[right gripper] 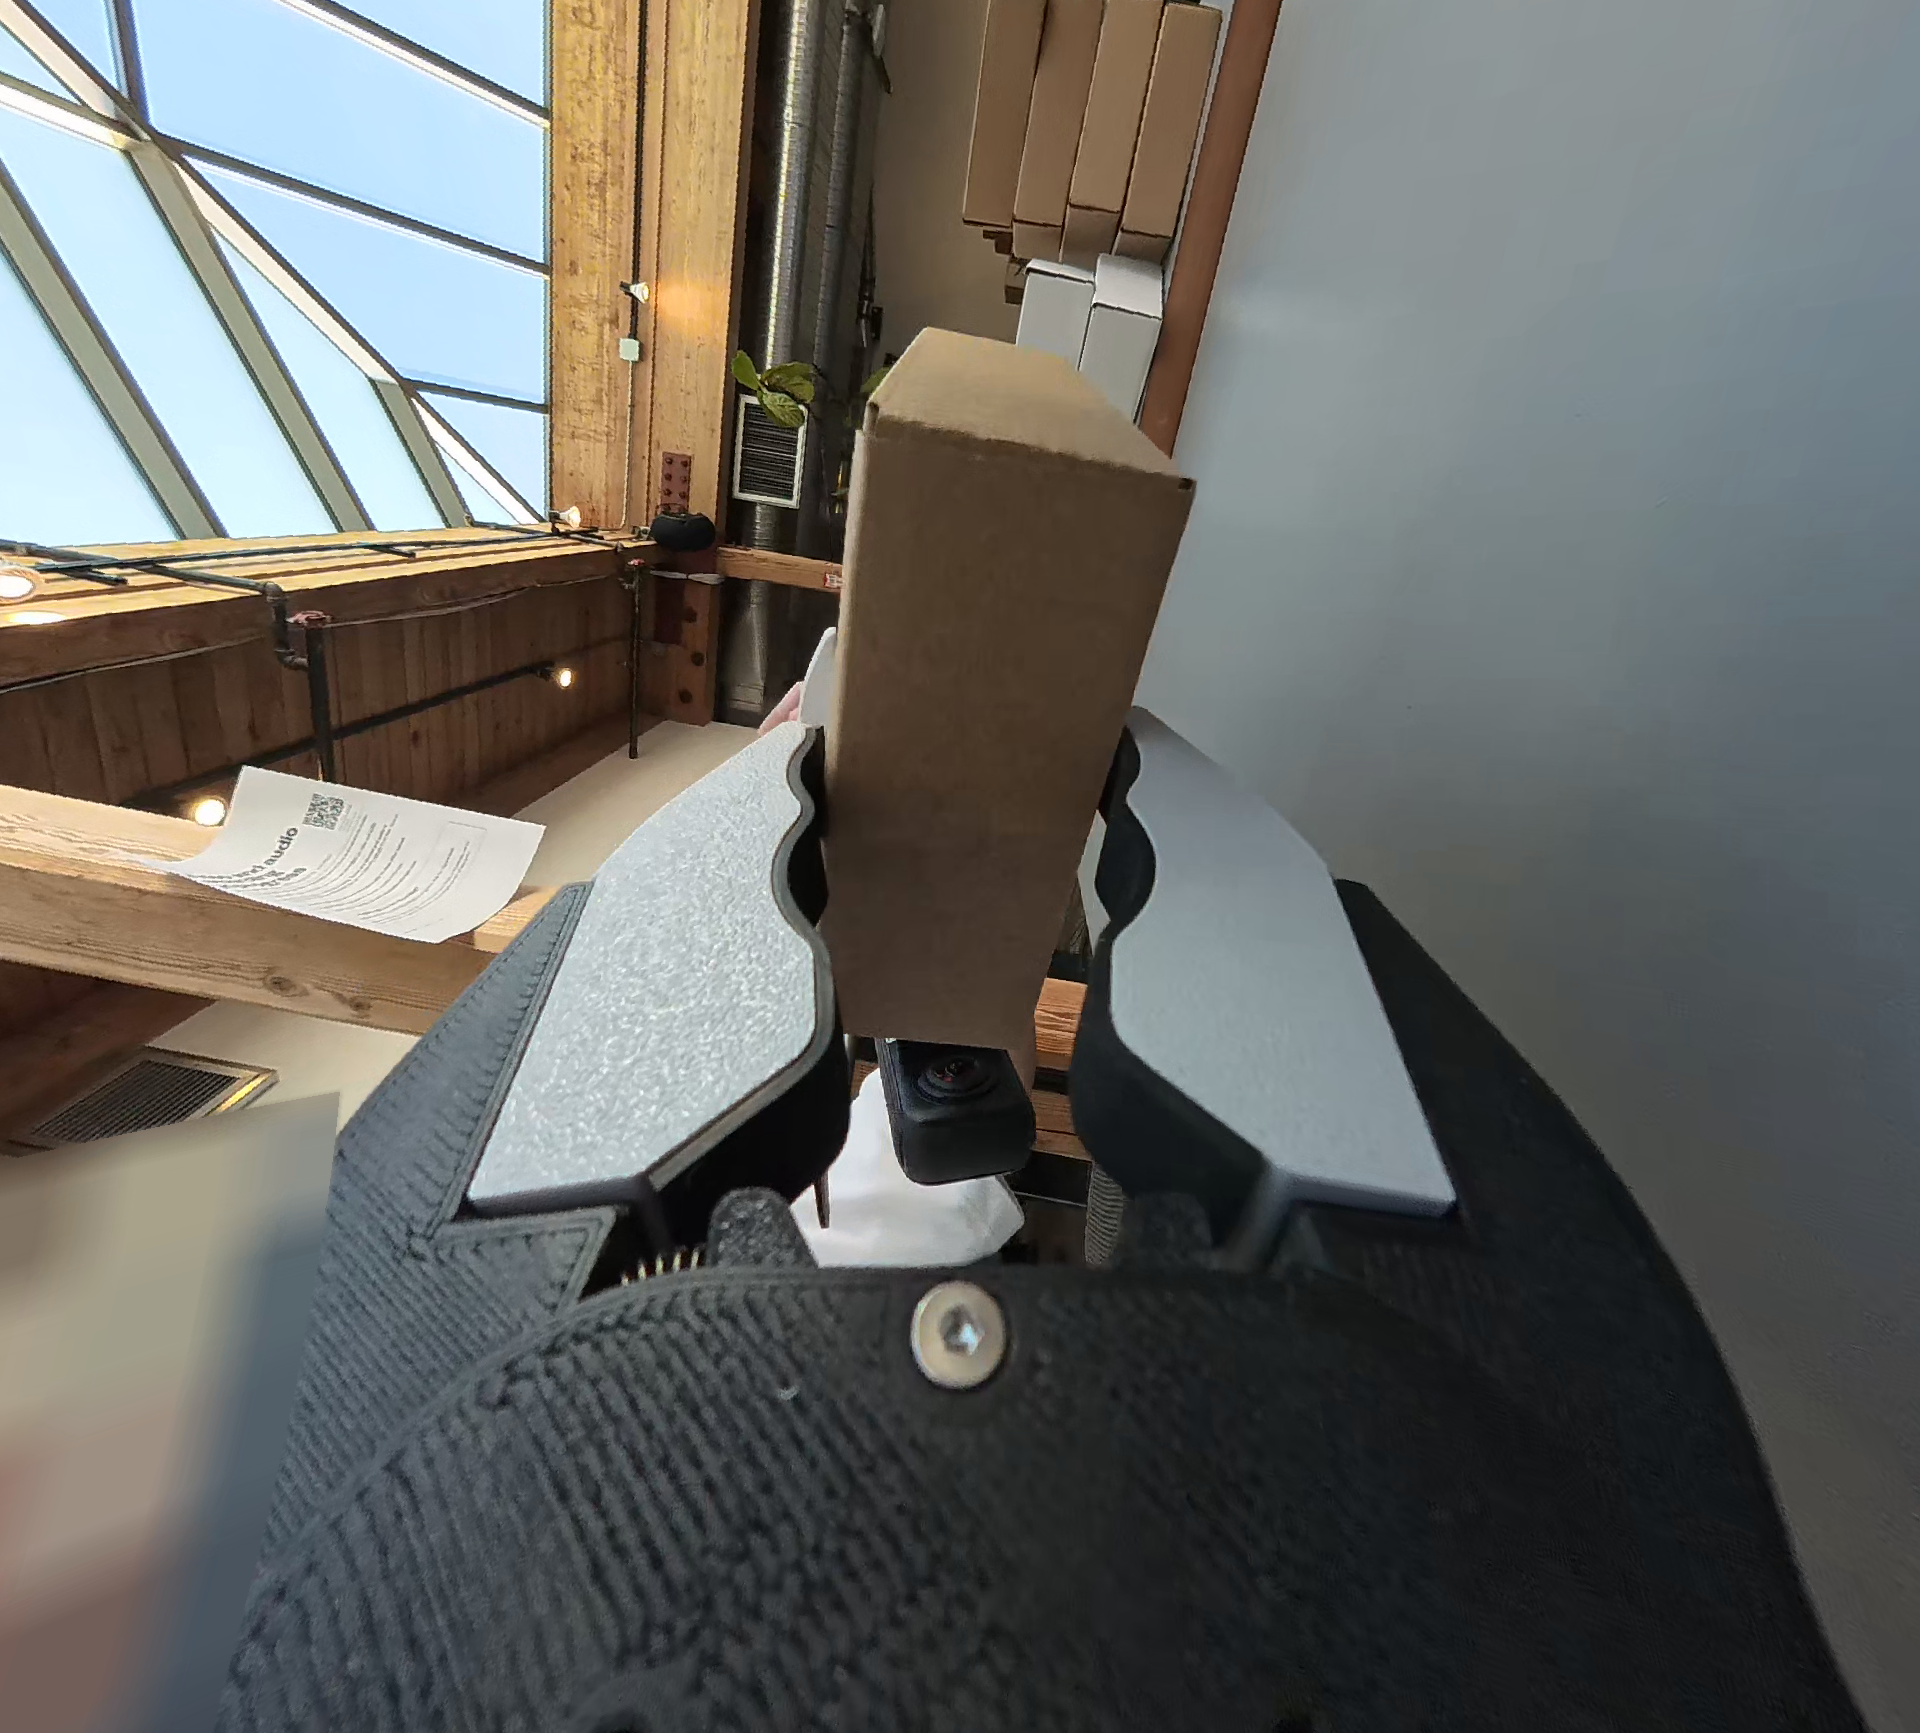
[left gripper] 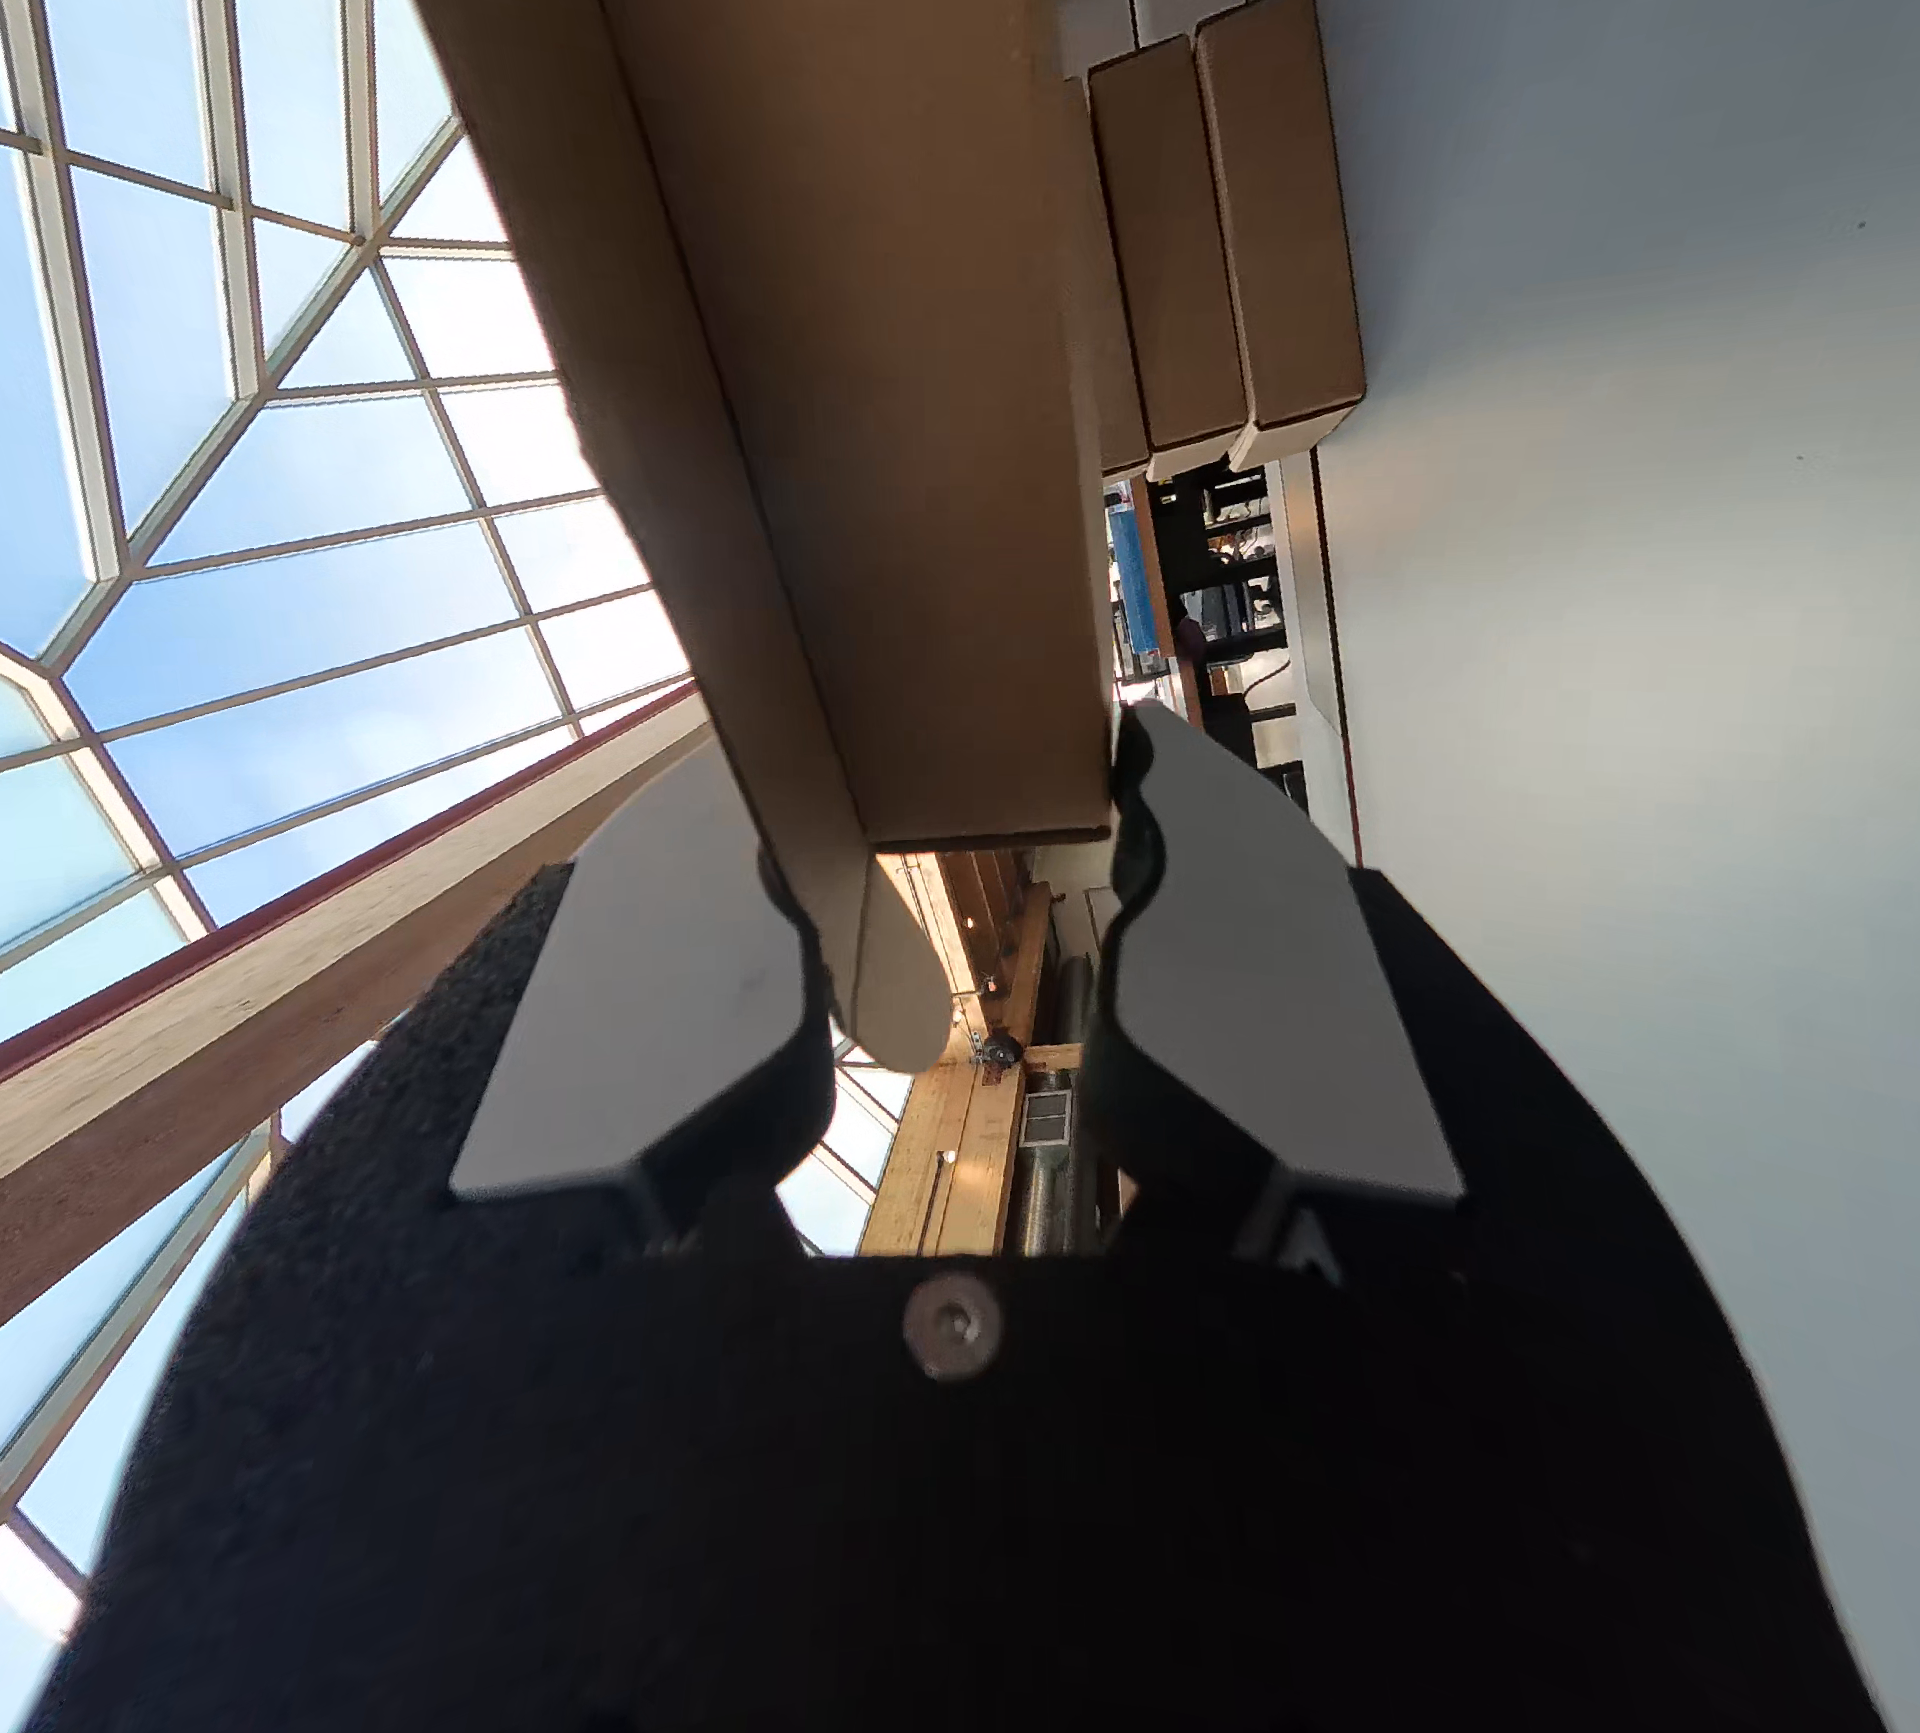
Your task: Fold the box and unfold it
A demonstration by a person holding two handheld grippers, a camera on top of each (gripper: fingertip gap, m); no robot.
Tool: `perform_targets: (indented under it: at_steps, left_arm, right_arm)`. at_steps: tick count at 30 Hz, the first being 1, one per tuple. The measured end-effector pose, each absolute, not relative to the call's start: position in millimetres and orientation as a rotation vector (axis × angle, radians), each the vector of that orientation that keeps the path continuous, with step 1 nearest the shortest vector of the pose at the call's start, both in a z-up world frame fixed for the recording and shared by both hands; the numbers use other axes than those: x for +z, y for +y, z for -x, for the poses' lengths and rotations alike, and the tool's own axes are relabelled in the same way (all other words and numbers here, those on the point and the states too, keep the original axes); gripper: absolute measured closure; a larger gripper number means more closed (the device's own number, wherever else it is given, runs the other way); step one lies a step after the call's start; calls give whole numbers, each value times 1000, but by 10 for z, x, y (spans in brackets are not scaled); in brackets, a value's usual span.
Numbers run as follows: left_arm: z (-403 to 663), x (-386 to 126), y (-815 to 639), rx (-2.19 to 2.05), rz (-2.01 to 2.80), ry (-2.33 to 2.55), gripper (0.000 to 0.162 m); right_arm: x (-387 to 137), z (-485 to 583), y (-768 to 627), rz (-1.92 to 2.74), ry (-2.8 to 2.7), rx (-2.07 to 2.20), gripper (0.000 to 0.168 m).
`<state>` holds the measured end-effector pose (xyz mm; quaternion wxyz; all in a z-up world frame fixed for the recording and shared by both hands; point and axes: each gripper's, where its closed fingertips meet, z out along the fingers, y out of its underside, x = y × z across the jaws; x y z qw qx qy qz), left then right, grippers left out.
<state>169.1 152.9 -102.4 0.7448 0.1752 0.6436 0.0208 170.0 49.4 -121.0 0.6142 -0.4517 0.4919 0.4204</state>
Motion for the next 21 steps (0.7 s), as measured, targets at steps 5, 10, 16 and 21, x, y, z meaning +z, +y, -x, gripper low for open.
perform_targets:
  at_steps: [5, 10, 16, 21]
  left_arm:
    - [-1665, -1135, 1537, 21, -329, 1518, 113]
    - [-1630, -1086, 1540, 0, -280, 1580, 114]
    - [-1639, -904, 1691, -209, -74, 1959, 113]
    - [-1562, -923, 1755, -301, 16, 2387, 113]
  right_arm:
    - [-1278, -1692, 493, 1065, 1150, 961, 116]
    - [-1160, -1676, 334, 1096, 1060, 887, 94]
    - [-588, -1686, -287, 1012, 868, 536, 95]
    - [-497, -1550, -451, 1200, 718, 162, 102]
